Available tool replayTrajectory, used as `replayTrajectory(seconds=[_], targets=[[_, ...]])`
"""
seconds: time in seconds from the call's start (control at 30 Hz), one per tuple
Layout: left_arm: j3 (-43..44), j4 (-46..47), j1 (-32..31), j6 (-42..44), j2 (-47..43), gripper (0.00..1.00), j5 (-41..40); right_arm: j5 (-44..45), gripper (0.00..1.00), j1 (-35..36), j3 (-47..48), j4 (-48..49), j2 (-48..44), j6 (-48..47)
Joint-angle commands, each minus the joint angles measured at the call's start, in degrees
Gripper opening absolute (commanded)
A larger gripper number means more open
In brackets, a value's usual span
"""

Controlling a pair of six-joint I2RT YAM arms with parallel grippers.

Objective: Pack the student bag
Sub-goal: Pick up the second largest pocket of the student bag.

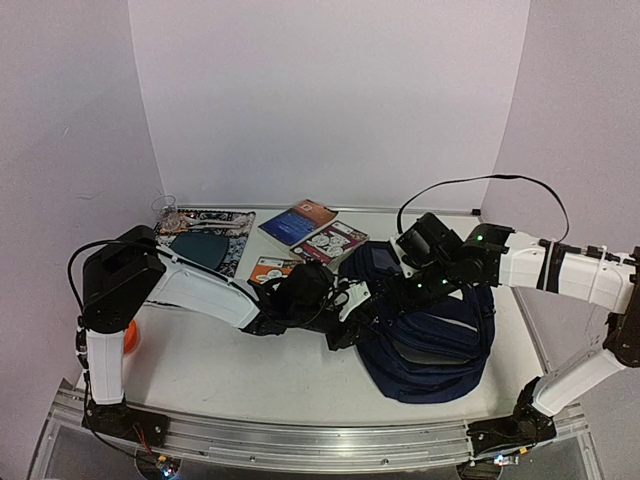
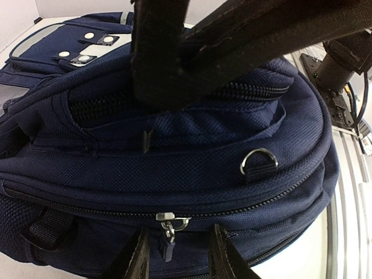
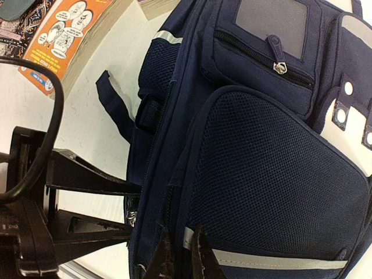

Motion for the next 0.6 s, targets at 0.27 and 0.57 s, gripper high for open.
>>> replayTrajectory(seconds=[0.27,0.57], targets=[[2.7,1.1,0.0,3.3,1.8,0.14,-1.8,-1.2,0.0,0.0,3.0,3.9,-0.1,-1.1],[-2.1,1.0,-0.4,-1.4,-4.3,0.0,0.4,2.2,0.0,0.0,4.2,4.0,1.6,0.8]])
